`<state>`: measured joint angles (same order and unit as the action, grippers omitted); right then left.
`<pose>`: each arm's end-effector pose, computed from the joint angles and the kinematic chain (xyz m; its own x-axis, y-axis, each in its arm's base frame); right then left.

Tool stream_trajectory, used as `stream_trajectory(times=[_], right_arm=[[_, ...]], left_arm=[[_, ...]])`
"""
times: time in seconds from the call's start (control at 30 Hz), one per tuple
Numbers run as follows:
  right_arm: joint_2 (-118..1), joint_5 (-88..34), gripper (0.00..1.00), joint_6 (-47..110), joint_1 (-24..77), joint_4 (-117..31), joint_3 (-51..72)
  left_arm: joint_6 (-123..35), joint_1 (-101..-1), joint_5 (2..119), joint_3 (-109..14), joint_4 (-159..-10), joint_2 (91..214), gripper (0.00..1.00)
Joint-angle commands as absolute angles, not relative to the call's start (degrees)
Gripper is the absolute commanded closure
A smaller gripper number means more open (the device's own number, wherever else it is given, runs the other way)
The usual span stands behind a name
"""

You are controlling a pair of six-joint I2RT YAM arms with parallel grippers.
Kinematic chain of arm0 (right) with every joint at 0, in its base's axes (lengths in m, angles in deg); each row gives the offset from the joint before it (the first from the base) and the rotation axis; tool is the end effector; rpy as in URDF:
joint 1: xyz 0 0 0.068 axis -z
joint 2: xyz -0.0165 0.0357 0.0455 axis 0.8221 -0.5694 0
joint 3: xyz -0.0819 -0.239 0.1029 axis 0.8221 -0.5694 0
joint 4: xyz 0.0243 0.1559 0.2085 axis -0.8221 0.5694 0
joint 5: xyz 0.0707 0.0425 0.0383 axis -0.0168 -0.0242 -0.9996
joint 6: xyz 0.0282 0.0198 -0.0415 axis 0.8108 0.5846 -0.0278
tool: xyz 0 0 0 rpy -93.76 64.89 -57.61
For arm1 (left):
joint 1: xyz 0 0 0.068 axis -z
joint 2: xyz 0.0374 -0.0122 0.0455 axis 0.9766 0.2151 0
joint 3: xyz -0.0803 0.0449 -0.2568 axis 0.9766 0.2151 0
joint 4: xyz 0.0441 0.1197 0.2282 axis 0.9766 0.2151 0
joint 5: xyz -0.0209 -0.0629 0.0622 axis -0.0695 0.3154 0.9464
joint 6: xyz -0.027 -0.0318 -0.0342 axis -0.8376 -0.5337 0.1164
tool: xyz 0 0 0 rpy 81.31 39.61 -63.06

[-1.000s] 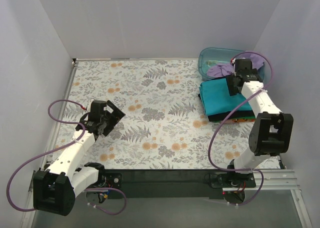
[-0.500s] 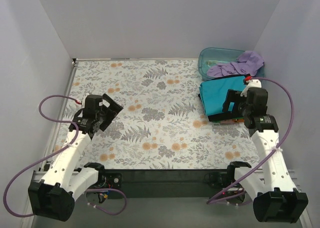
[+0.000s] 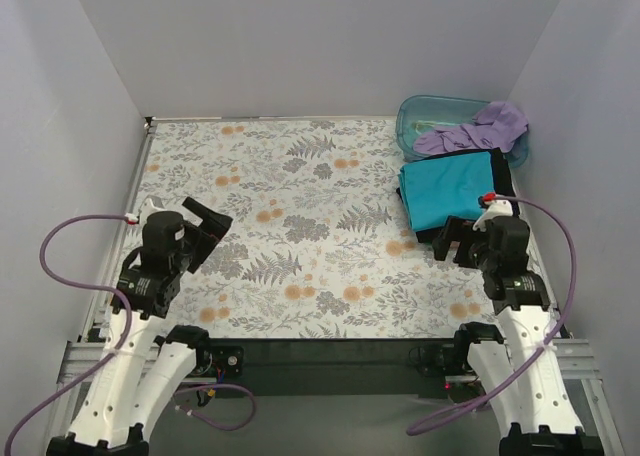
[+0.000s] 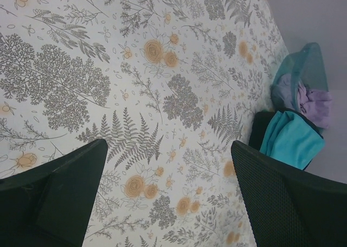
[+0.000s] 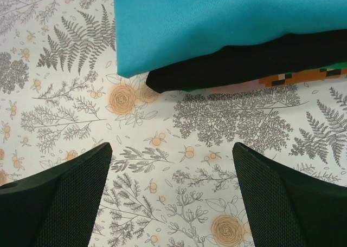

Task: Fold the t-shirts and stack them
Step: Neatly place the folded tshirt to the corner

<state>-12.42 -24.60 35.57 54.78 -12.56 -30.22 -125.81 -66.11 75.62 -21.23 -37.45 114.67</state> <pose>0.1434 0.0044 0.2658 -0.5329 0.1865 -0.8254 0.0180 0.9777 0.2093 0.1316 -0.0224 0.3037 -0.0705 -0.9972 -0.0235 -0.5970 0.0610 -0.7999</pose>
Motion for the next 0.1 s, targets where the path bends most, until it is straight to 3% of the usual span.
stream_trajectory(times=[0.0, 0.07], right_arm=[[-10.3, -25.64, 0.02, 36.19, 54.76, -15.63, -32.13], [-9.68, -25.73, 0.02, 36.36, 54.76, -15.99, -32.14]], left_arm=[[-125.48, -65.98, 77.14, -20.45, -35.93, 110.48, 0.02], [-125.66, -65.98, 77.49, -19.92, -36.01, 109.06, 0.02]])
